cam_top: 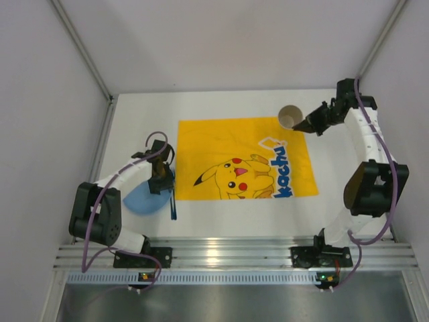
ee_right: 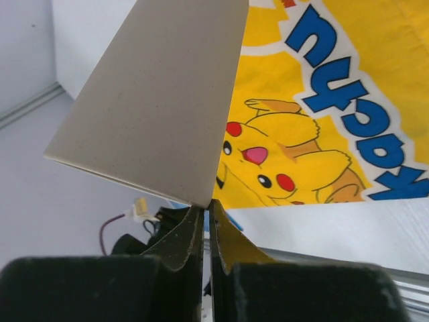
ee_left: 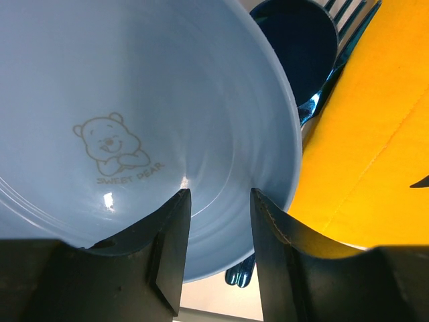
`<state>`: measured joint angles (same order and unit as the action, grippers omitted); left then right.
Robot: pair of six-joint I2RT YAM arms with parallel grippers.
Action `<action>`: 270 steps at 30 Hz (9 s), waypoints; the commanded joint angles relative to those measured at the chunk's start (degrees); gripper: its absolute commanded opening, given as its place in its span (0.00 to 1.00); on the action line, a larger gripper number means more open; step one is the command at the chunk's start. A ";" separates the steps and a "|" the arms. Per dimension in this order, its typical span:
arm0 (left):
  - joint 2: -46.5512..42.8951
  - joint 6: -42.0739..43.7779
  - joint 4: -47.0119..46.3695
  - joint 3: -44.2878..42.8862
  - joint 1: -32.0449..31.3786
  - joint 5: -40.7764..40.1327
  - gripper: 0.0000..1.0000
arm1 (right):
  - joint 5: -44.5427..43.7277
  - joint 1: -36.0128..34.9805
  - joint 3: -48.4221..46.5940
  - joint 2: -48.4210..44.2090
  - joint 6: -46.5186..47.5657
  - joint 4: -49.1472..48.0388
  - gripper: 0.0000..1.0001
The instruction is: Set the dinner table for one person
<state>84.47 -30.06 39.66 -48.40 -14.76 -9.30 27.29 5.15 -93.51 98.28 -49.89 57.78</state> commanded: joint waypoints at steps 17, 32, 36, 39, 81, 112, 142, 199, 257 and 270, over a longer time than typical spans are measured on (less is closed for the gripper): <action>-1.85 -0.87 -3.54 0.85 -0.09 0.42 0.46 | 11.82 2.15 10.64 5.34 -24.29 -20.51 0.00; 3.77 -0.43 -5.29 -1.87 0.00 0.16 0.46 | 12.61 1.80 3.88 12.81 -22.71 -19.81 0.19; 5.88 -0.17 -5.65 -3.80 0.09 0.60 0.46 | 13.84 1.71 1.50 12.90 -24.38 -21.65 0.49; 8.16 0.36 -5.38 -5.73 0.09 0.51 0.46 | 13.76 1.44 -2.98 13.78 -24.47 -20.08 0.70; 24.07 10.55 -4.24 -19.70 21.18 -6.26 0.35 | 17.01 -4.71 5.27 -8.10 -10.05 -13.39 0.75; 16.15 3.87 -0.29 -27.26 10.64 9.84 0.62 | 17.01 -4.71 17.23 -25.76 -6.10 -10.85 0.75; 18.47 7.82 6.82 -26.92 8.35 -7.64 0.00 | 16.13 -2.34 20.13 -29.20 -1.88 -5.66 0.75; 47.82 3.43 18.61 -76.32 -39.12 -2.29 0.73 | 4.71 -0.31 26.63 -41.41 14.21 11.04 0.73; 9.49 -3.87 -6.26 -4.86 4.92 -0.90 0.49 | 3.30 -0.93 25.31 -36.41 14.20 8.93 0.73; 19.41 2.28 -8.98 -9.16 8.43 -4.49 0.25 | 3.21 -0.93 23.73 -33.77 14.73 9.11 0.73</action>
<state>97.80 -30.85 35.22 -58.46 -7.97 -7.31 30.89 4.01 -66.87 64.20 -36.01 68.38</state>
